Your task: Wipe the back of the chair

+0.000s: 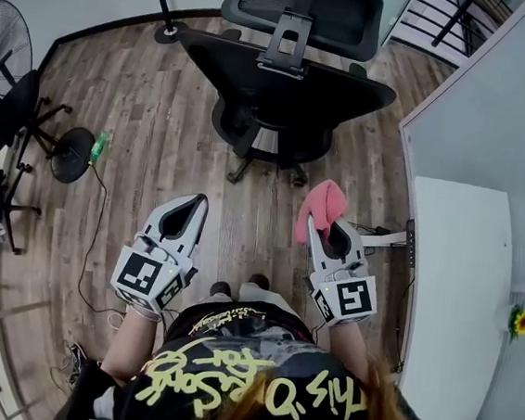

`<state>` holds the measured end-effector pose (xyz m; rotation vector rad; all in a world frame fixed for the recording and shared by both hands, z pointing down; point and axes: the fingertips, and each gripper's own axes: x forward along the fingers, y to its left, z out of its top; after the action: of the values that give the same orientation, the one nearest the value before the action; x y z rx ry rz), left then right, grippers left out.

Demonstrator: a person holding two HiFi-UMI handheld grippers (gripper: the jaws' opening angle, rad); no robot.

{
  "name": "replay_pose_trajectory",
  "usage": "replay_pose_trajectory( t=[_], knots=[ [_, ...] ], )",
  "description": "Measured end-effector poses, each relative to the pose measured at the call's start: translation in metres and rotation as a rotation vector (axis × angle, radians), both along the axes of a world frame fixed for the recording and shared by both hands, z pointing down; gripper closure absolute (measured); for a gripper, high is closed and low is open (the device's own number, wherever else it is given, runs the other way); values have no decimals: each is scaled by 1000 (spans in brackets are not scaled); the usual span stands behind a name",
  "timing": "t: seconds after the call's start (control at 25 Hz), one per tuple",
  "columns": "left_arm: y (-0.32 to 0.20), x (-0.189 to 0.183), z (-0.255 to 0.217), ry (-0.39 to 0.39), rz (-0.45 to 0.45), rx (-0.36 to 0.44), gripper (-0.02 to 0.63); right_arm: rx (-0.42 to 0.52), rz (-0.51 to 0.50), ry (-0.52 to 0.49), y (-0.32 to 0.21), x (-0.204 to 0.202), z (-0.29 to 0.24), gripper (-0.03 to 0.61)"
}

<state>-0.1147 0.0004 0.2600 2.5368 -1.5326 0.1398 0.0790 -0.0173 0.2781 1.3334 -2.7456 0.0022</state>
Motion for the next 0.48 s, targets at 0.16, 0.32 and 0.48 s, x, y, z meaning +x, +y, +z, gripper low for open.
replay_pose_trajectory(
  t=[0.16,0.32,0.48],
  knots=[
    [-7,7,11,-3,-23,-12,621,30,-35,171,-18,0,18,517],
    [-10,9,21,4,-39,-20,621,73,-78,420,-45,-8,56,517],
    [-12,-5,41,25,-51,-58,620,58,-71,597,-91,-23,111,517]
  ],
)
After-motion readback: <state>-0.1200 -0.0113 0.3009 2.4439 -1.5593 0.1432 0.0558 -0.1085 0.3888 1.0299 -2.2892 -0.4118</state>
